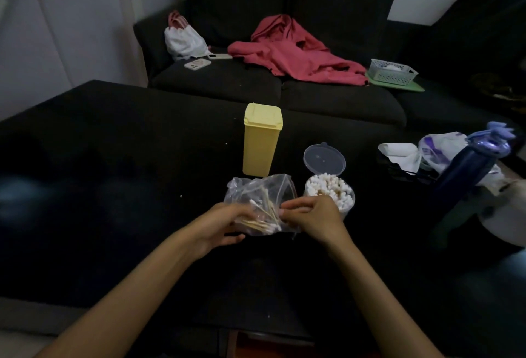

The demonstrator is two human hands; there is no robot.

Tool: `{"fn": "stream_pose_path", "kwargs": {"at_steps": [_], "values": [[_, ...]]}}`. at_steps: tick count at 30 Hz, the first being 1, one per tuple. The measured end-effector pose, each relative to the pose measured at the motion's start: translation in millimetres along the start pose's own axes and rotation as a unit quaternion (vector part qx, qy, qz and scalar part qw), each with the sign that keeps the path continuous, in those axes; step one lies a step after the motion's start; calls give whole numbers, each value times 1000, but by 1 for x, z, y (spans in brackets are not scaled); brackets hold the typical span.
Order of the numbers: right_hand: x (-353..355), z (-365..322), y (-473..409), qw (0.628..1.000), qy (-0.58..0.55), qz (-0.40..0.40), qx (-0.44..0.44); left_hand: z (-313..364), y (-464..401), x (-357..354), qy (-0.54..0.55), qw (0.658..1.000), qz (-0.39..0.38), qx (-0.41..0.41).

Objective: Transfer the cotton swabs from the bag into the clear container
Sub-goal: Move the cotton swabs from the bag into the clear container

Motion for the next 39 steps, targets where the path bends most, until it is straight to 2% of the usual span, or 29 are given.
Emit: {"fn": "stream_pose_path", "kwargs": {"at_steps": [8,13,18,22,25,30,36,39], "values": [[1,3,2,993,39,-82,-76,-2,2,-2,-60,998,-6,-2],[-6,3,3,986,-32,-135,-93,-3,2,-2,-107,993,45,-28],[-5,7,1,965,-42,-207,-154,-5,1,-2,-124,986,77,-83],[-6,7,1,948,-74,-260,-170,-5,-2,5,-182,973,93,-107],[-9,8,2,956,-78,-241,-147,-5,-1,4,-172,977,93,-89],[-6,9,1,980,-52,-162,-108,-3,2,-1,-121,987,82,-59],[-9,6,4,965,-80,-217,-121,-1,4,-4,-113,984,97,-94],[-11,6,5,964,-71,-228,-119,-1,4,-2,-154,975,110,-118]]}}
Point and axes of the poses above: each hand's wrist, its own y-axis away from the middle knuckle, its own x-axis out of the back of the hand, z = x × y, the point moved 2 cm from there along -y, towards the middle knuckle, and after that the axes turned 9 degrees about -x, right-handed, at the moved point
